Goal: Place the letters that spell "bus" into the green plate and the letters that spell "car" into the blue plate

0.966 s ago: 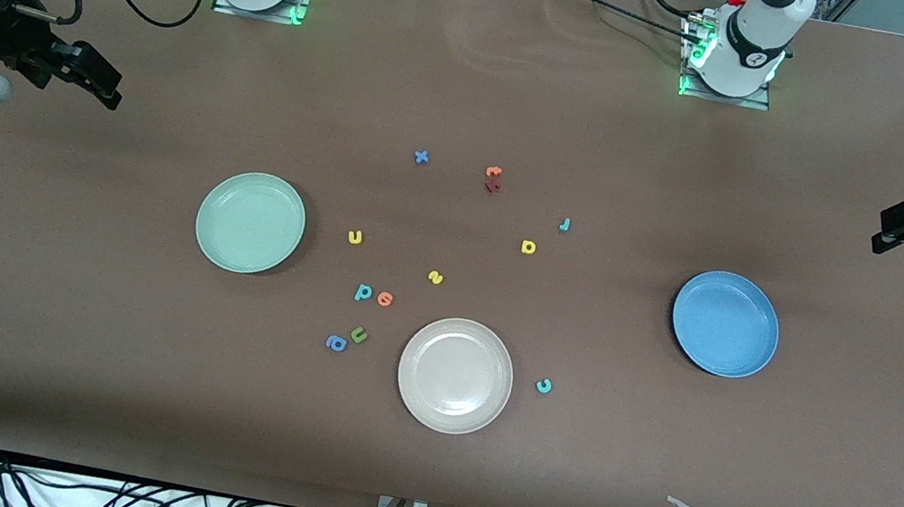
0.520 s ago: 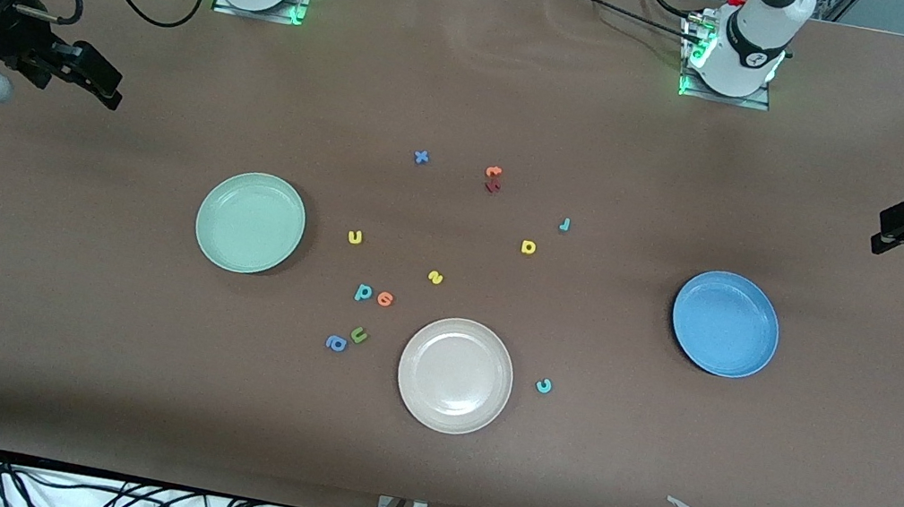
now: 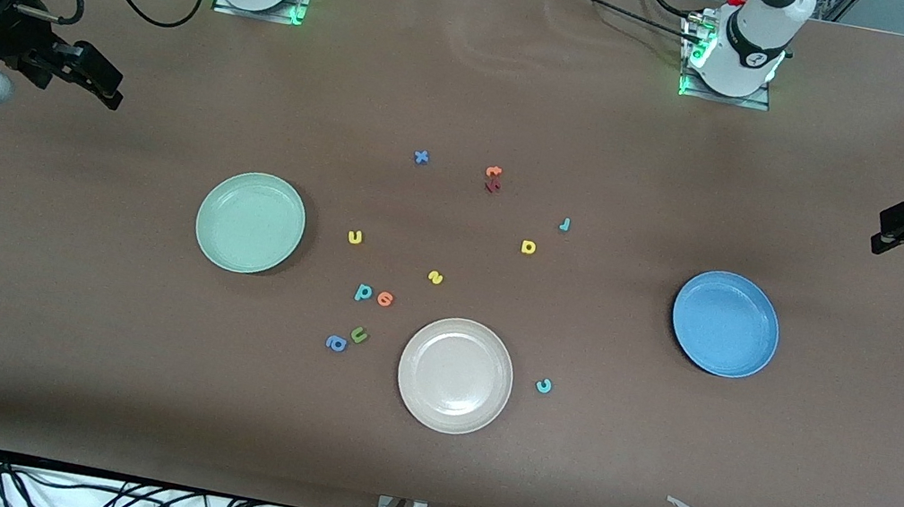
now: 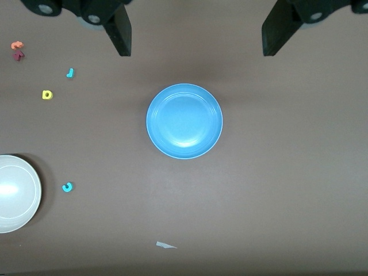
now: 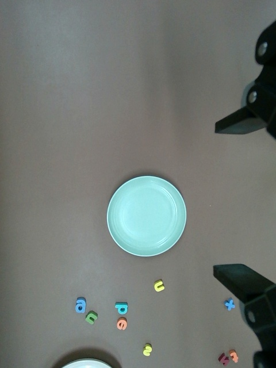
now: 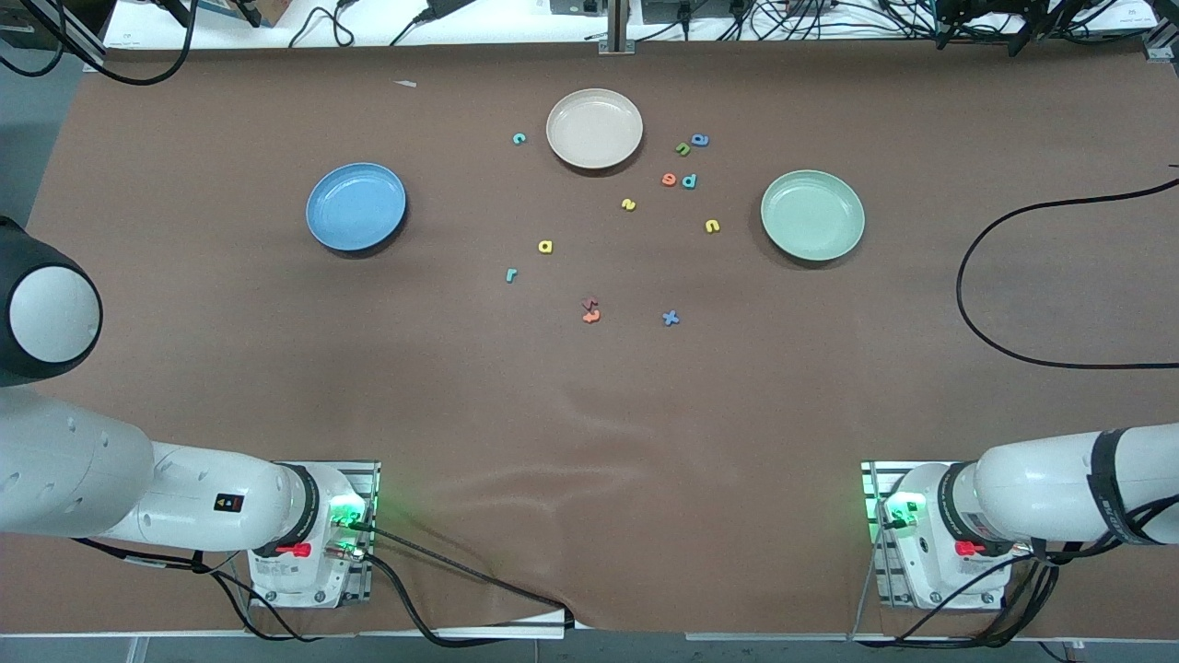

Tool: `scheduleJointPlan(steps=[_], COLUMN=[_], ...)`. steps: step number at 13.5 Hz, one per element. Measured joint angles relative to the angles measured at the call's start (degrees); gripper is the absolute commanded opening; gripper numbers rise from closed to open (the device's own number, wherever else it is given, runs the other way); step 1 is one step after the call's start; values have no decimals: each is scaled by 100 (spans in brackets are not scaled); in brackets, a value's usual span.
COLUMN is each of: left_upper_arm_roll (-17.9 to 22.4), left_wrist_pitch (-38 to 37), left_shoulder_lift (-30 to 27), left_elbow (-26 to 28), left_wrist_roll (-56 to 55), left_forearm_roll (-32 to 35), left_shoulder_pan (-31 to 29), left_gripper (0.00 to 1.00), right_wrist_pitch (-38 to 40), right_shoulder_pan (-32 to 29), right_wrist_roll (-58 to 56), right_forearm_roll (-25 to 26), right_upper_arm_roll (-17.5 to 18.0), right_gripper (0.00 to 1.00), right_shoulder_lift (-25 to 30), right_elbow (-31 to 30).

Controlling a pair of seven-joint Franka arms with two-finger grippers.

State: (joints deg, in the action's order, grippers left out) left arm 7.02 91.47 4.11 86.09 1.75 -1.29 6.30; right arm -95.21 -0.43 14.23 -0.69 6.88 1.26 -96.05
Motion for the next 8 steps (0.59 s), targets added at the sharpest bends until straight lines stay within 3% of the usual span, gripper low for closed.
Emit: scheduleJointPlan(steps=[8], left_upper_arm_roll=[0], left_wrist_pitch=[0], left_shoulder_lift=[1], left_elbow=[0], left_wrist_roll=[0], left_forearm_roll=[0], left_shoulder_pan=[0], left_gripper=[100], right_wrist_pitch=[0], right_shoulder_pan=[42], right_wrist_roll=[0], right_forearm_roll=[0], right_upper_arm_roll=[6], right_gripper=[100], right_shoulder_lift=[-1], right_elbow=[0])
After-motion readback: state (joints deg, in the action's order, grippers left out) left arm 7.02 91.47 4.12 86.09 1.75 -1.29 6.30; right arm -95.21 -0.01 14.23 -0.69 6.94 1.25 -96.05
